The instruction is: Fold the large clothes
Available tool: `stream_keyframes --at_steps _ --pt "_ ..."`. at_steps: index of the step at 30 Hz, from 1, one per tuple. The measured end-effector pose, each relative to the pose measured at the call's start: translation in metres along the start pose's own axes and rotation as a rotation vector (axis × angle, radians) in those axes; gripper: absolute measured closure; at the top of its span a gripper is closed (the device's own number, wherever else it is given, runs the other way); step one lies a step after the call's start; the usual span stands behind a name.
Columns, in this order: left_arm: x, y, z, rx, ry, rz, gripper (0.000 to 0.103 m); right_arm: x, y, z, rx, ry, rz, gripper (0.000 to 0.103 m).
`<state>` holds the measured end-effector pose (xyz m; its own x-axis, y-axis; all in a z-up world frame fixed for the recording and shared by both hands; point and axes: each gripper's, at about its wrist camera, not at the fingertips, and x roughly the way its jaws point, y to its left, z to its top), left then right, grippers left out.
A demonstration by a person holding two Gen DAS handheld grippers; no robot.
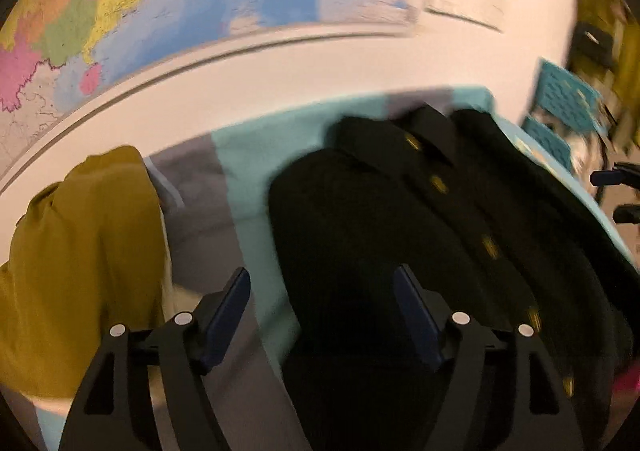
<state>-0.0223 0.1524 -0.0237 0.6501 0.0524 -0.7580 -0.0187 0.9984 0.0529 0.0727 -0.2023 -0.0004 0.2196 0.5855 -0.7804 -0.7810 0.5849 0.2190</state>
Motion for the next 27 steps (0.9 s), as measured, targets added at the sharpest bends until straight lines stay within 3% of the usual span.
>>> stream_keyframes --at_steps 5,7,8,9,10,12,16,19,21,27 --pt "-0.009 -0.023 -0.046 0.044 0.029 -0.074 0.027 -0.021 0.034 -0.071 0.016 0.065 0.045 0.02" --pt "-0.011 -0.031 -0.063 0.066 0.041 -0.097 0.027 -0.02 0.043 -0.093 0.017 0.097 0.044 0.03" --pt "-0.012 -0.034 -0.069 0.07 0.05 -0.111 0.026 -0.019 0.047 -0.099 0.009 0.104 0.037 0.051" --pt "-0.013 -0.037 -0.074 0.072 0.055 -0.119 0.025 -0.018 0.05 -0.103 -0.002 0.105 -0.006 0.086" --pt "-0.013 -0.039 -0.079 0.072 0.059 -0.119 0.025 -0.019 0.048 -0.103 0.02 0.103 -0.031 0.101" --pt "-0.015 -0.043 -0.087 0.069 0.063 -0.123 0.025 -0.034 0.035 -0.094 0.081 0.028 -0.056 0.101" --pt "-0.029 -0.04 -0.09 0.056 0.031 -0.126 0.025 -0.114 -0.002 -0.052 0.159 -0.238 -0.196 0.101" --pt "-0.04 -0.034 -0.091 0.044 0.018 -0.125 0.023 -0.153 -0.034 -0.033 0.225 -0.367 -0.275 0.101" --pt "-0.04 -0.035 -0.095 0.041 0.034 -0.141 0.02 -0.158 -0.053 -0.026 0.266 -0.385 -0.315 0.101" --pt "-0.036 -0.049 -0.107 0.07 0.089 -0.21 0.018 -0.11 -0.094 -0.046 0.366 -0.298 -0.251 0.101"
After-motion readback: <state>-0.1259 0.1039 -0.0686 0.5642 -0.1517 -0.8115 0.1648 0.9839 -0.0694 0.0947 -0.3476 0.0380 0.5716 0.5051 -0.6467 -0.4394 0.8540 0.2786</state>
